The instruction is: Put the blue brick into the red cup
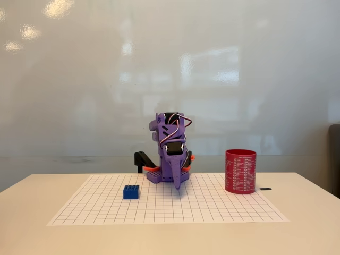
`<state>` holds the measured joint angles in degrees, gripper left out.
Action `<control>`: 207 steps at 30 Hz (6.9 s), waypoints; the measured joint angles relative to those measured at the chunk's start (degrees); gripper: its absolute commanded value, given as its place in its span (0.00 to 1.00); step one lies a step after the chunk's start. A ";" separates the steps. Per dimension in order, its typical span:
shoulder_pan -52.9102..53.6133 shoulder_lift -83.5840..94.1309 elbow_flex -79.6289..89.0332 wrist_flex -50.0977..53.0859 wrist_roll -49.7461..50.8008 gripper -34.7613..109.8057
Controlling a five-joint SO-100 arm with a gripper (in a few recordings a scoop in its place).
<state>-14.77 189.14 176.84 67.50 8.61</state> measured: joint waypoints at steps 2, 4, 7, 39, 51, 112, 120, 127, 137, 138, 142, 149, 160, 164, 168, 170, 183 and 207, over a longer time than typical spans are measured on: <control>0.00 0.00 0.00 -2.02 -2.20 0.24; -0.70 -0.18 -0.62 -3.60 -4.13 0.24; -1.32 -2.29 -5.19 -6.15 -5.36 0.24; 49.04 -51.50 -45.26 12.30 -26.63 0.23; 38.50 -64.34 -40.69 -2.72 -15.73 0.24; 51.15 -75.76 -37.97 2.20 -54.49 0.24; 50.71 -74.97 -42.28 -6.24 -43.24 0.24; 48.08 -70.66 -53.26 -6.77 -36.65 0.24; 35.95 -56.69 -62.31 -4.39 -27.51 0.23; 34.19 -54.67 -63.19 -3.69 -26.98 0.23; 26.81 -49.04 -68.20 1.76 -24.52 0.23; 7.03 -46.32 -75.06 15.47 -18.19 0.23; -21.80 -56.51 -78.31 22.41 -7.82 0.23; -30.67 -61.70 -80.51 22.41 -5.01 0.23; -38.94 -66.97 -83.76 22.41 -2.64 0.23; -42.19 -69.43 -84.81 21.71 -1.58 0.23; -61.17 -75.50 -90.35 19.07 0.79 0.23; -54.58 -68.12 -78.31 25.40 -6.42 0.24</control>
<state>-69.35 121.03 98.53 92.90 2.20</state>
